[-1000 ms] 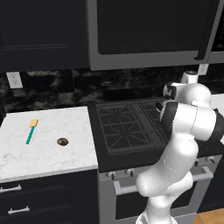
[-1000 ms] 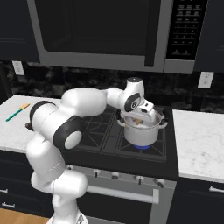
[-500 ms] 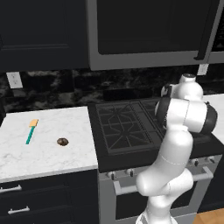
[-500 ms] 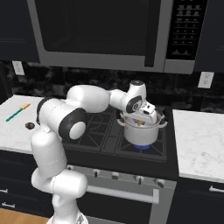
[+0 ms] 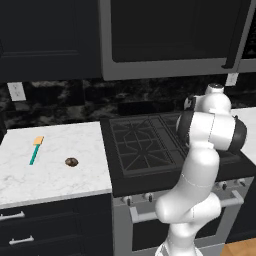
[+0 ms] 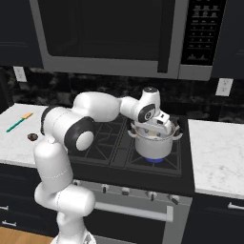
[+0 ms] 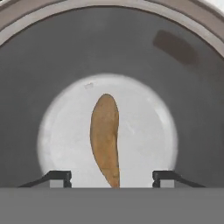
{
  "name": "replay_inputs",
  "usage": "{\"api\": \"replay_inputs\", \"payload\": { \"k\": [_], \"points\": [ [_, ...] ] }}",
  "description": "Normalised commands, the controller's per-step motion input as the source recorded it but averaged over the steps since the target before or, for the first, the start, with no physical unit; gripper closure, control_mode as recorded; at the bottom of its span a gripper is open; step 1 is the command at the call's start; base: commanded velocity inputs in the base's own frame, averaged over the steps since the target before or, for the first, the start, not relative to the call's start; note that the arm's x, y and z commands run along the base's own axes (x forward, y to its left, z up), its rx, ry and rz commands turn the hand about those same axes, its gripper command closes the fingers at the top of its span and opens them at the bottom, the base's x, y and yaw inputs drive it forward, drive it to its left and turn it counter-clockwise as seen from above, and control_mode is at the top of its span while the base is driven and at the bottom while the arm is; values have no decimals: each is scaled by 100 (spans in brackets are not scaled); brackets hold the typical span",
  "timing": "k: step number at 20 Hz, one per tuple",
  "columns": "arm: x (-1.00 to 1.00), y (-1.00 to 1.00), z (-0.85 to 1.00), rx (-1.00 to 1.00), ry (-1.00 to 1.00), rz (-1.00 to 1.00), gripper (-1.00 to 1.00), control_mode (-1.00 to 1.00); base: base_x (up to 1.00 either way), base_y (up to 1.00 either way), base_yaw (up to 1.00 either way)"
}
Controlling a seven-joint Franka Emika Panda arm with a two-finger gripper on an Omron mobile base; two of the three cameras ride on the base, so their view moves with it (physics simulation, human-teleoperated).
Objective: Put the mushroom and sweet potato in the pot. Retrieve the spatula and lightly stir the vegetables in the pot.
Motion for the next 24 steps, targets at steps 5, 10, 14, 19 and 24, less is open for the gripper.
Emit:
{"api": "replay_inputs", "payload": {
  "k": [5, 10, 14, 19, 24],
  "points": [
    [-2, 0, 19, 3, -4, 0, -100, -100, 0, 0, 0],
    [-50, 9, 97, 0, -20, 0, -100, -100, 0, 0, 0],
    [-47, 7, 45, -1, -9, 2, -100, -100, 0, 0, 0],
    [-43, 17, 1, 0, -6, 9, -100, -100, 0, 0, 0],
    [-98, 90, 17, 0, -17, 16, -100, -100, 0, 0, 0]
  ]
}}
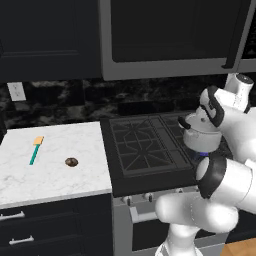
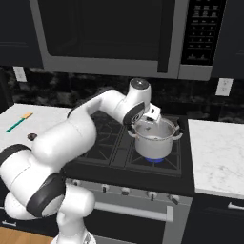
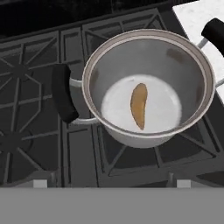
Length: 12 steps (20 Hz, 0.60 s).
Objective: Put the mushroom and sweet potato in the pot. Retrieve the spatula and lightly stir the vegetables in the pot.
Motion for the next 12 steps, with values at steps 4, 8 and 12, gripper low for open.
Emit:
{"api": "replay_inputs", "payload": {
  "k": [4, 8, 12],
  "points": [
    [-98, 100, 9, -3, -13, 17, -100, -100, 0, 0, 0],
    [-36, 86, 0, -4, 10, 13, -100, -100, 0, 0, 0],
    [0, 9, 0, 1, 2, 2, -100, -100, 0, 0, 0]
  ]
}}
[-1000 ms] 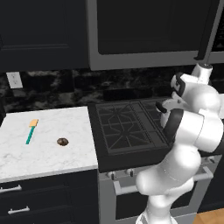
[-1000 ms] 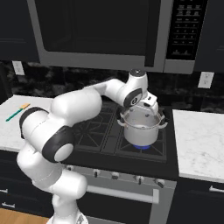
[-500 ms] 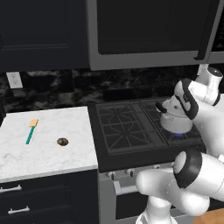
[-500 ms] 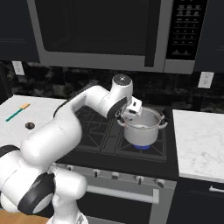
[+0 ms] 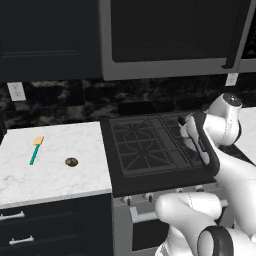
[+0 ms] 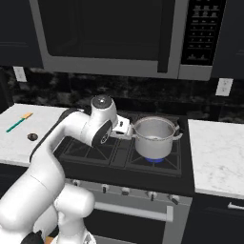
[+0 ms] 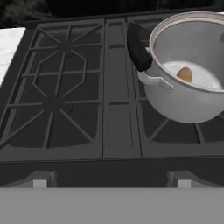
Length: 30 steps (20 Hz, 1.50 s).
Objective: Put the mushroom and sweet potato in the pot. Retrieve the spatula and lightly stir the vegetables in the pot.
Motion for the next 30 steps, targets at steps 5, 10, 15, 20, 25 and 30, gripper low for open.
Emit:
{"api": "replay_inputs", "payload": {
  "k": [5, 10, 15, 20, 25, 30],
  "points": [
    [3, 97, -7, -2, 4, 7, -100, -100, 0, 0, 0],
    [0, 100, -6, -1, 15, 19, -100, -100, 0, 0, 0],
    [7, 100, -29, -3, 15, 25, -100, -100, 0, 0, 0],
    [18, 100, -38, -5, 15, 25, -100, -100, 0, 0, 0],
    [36, 100, -44, -10, 11, 19, -100, -100, 0, 0, 0],
    [76, 100, -13, -7, 2, 2, -100, -100, 0, 0, 0]
  ]
}}
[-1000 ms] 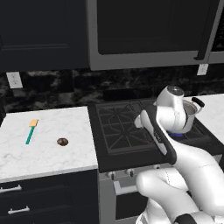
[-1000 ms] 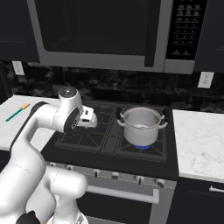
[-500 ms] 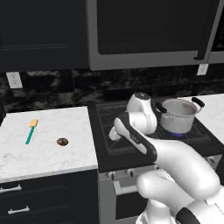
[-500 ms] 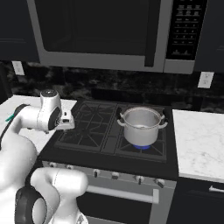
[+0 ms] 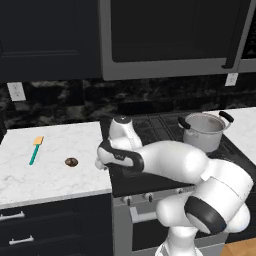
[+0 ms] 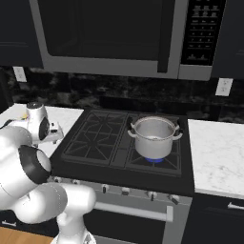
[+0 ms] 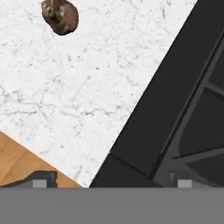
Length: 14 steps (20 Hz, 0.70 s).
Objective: Put the mushroom and sweet potato in the pot. Retrieve the spatula and lightly stir the vegetables in the pot.
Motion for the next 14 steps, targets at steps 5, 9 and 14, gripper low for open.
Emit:
{"api": "replay_inputs", "payload": {
  "k": [5, 9, 14],
  "points": [
    [48, 84, -2, -2, 0, -7, -100, -100, 0, 0, 0],
    [28, 64, -6, 0, 0, -5, -100, -100, 0, 0, 0],
    [2, 4, -2, 0, 0, 0, -100, -100, 0, 0, 0]
  ]
}}
